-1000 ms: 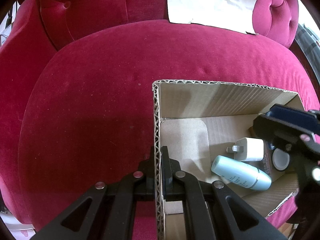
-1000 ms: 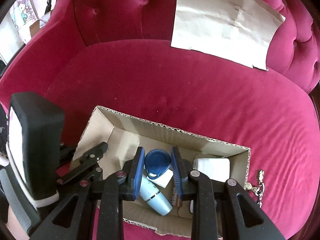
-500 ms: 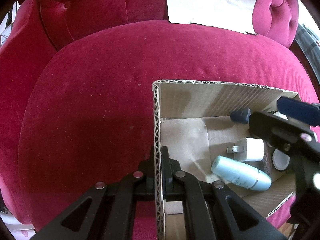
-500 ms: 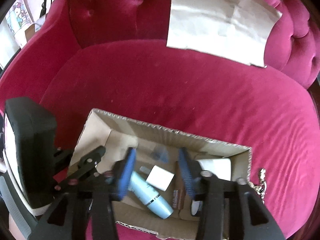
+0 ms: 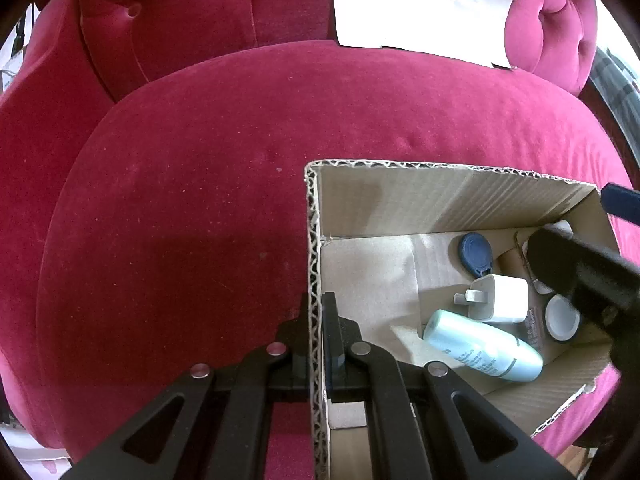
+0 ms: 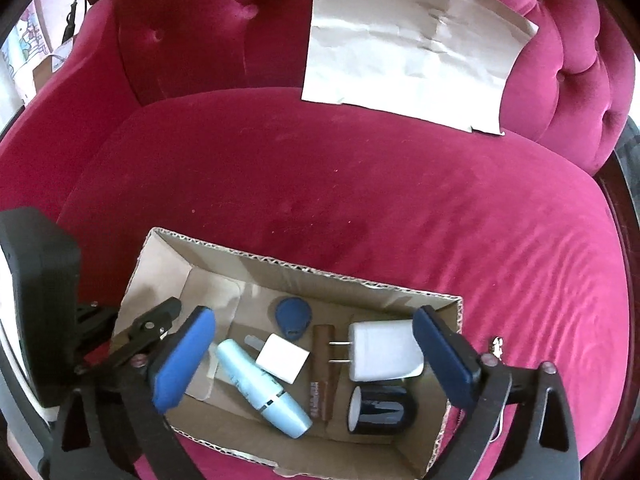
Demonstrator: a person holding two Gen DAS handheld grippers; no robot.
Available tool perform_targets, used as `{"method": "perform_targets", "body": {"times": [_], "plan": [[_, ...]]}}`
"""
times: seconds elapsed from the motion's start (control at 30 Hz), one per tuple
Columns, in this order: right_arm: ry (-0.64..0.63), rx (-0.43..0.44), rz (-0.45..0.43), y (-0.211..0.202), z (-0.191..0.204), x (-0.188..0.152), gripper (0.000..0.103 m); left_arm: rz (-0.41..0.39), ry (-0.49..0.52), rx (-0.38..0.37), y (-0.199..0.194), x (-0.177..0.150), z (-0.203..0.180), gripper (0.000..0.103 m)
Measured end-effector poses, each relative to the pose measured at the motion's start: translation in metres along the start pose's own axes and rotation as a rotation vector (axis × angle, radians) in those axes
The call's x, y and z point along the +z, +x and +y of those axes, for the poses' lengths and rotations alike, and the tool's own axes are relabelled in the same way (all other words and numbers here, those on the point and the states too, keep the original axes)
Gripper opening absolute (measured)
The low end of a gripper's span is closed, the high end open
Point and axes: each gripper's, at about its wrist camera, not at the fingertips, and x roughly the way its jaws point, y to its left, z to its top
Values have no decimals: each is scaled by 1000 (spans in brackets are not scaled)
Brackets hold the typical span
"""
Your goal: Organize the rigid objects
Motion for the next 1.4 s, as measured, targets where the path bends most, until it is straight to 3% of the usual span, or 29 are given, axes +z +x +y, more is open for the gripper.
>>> {"method": "perform_targets", "body": {"times": [0.43, 0.93, 1.4], "plan": [[9, -6, -27, -21, -20, 0, 103, -1, 1, 2, -1, 0, 0, 3], [119, -78, -35, -42, -94, -9, 103, -1, 2, 3, -1, 0, -1, 3], [178, -152, -15, -45, -138, -40, 103, -1, 5, 5, -3, 0, 1, 3]]}}
